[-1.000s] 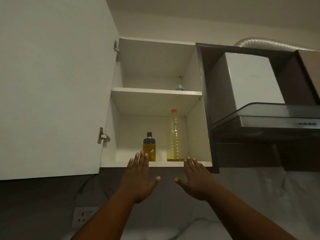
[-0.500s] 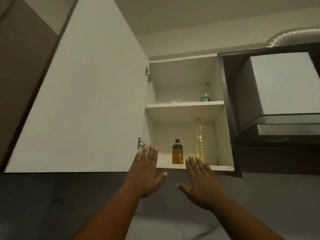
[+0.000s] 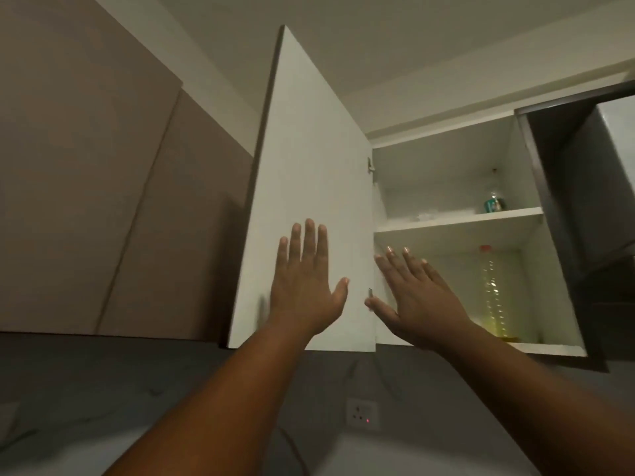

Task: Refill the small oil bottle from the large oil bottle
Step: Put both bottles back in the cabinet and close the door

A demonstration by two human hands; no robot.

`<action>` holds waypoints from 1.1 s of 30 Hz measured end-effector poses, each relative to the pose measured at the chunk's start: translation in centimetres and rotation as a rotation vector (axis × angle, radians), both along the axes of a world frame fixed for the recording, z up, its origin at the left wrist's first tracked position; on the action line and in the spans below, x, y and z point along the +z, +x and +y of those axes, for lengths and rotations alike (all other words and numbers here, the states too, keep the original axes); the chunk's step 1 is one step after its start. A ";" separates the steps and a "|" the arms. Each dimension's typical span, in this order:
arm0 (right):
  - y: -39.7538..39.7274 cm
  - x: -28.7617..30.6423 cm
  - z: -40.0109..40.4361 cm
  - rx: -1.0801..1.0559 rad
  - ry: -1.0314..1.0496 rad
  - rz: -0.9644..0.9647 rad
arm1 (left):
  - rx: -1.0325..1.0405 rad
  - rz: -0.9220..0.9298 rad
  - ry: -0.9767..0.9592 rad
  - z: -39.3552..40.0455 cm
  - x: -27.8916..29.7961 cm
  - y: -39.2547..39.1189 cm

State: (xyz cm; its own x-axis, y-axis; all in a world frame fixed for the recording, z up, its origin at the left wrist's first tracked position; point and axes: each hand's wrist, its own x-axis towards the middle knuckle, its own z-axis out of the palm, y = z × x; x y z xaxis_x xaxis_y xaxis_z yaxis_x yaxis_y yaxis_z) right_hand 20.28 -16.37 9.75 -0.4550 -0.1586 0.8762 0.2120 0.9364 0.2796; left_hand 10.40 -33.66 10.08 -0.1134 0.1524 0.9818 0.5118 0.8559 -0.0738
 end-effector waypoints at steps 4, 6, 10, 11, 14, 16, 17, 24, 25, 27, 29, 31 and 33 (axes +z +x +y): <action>-2.0 2.5 -6.7 0.138 0.034 0.078 | 0.057 -0.072 0.181 -6.3 0.5 -1.9; -3.3 3.2 -10.1 0.189 0.047 0.103 | -0.007 -0.223 0.318 -9.1 0.6 -2.8; -6.6 3.8 -16.8 0.257 0.024 0.131 | -0.150 -0.512 0.250 -12.7 -1.0 -5.5; -7.3 3.9 -18.0 0.256 0.017 0.143 | -0.197 -0.529 0.196 -12.8 -1.7 -6.1; -9.2 4.6 -20.9 0.195 -0.006 0.162 | -0.383 -0.486 0.099 -12.2 -3.8 -7.6; -10.0 4.7 -21.6 0.143 -0.040 0.136 | -0.517 -0.425 0.122 -11.4 -4.6 -7.8; -10.3 4.6 -21.5 0.115 -0.059 0.126 | -0.588 -0.383 0.145 -10.9 -4.9 -7.9; -9.3 2.4 -19.5 0.085 -0.101 0.153 | -0.914 -0.189 0.190 -8.4 -5.3 -7.0; -8.6 2.4 -19.1 0.075 -0.095 0.160 | -0.962 -0.186 0.197 -7.8 -5.4 -6.5; -7.3 2.5 -18.4 0.054 -0.077 0.168 | -1.036 -0.186 0.215 -6.7 -5.4 -5.5; -5.7 2.6 -17.4 0.033 -0.063 0.181 | -1.101 -0.204 0.224 -5.2 -5.4 -4.4; -4.0 2.5 -16.1 0.024 -0.061 0.186 | -1.177 -0.216 0.219 -3.4 -5.5 -3.0; -2.4 2.4 -14.6 0.002 -0.058 0.185 | -1.270 -0.219 0.227 -1.5 -5.5 -1.3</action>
State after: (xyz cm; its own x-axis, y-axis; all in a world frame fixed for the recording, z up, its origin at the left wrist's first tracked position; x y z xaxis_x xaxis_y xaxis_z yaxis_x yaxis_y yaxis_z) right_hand 17.90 -30.95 12.20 -0.2852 -0.1061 0.9526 0.2529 0.9503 0.1815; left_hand 9.14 -35.13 4.62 -0.1733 0.1054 0.9792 0.9492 -0.2472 0.1946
